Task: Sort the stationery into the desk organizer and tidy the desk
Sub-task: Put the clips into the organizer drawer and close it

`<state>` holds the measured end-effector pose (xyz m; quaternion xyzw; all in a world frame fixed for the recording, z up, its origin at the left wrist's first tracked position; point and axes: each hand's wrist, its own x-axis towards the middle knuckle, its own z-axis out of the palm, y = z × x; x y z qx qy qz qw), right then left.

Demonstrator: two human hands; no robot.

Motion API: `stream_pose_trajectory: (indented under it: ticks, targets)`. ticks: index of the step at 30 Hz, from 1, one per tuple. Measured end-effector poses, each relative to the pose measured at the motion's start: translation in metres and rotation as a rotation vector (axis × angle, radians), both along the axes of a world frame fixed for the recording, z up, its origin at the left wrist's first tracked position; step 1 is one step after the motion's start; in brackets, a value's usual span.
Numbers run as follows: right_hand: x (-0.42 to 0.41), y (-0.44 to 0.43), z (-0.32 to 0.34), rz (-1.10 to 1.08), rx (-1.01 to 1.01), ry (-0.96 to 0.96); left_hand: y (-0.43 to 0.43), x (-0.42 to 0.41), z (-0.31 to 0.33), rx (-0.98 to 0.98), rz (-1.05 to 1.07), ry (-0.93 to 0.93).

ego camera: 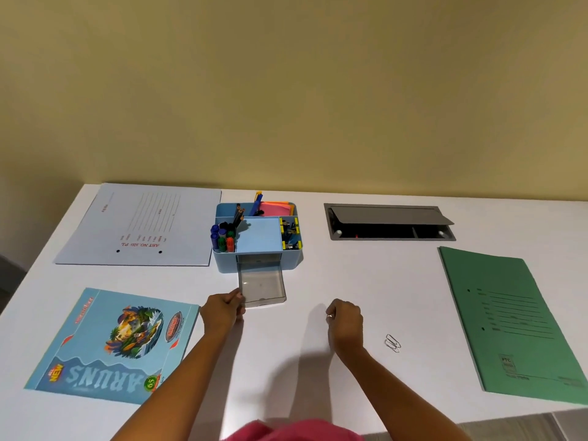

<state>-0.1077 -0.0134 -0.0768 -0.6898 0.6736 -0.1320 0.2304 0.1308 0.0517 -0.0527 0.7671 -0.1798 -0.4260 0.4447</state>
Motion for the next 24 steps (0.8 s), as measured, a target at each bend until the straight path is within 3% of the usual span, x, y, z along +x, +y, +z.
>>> stream_pose_trajectory:
  ticks: [9,13,16,24]
  targets:
    - [0.029,-0.006,0.011,-0.128,0.074,-0.285,-0.001,0.004,-0.002,0.02,0.007,0.044]
    - [0.051,-0.005,0.024,-0.12,0.041,-0.478,0.004,0.001,0.002,-0.02,0.041,0.176]
    - [0.07,-0.008,0.034,-0.024,0.029,-0.514,0.005,-0.001,0.004,-0.05,0.077,0.247]
    - [0.109,-0.016,0.063,0.092,0.03,-0.564,0.002,-0.004,0.003,-0.043,0.122,0.23]
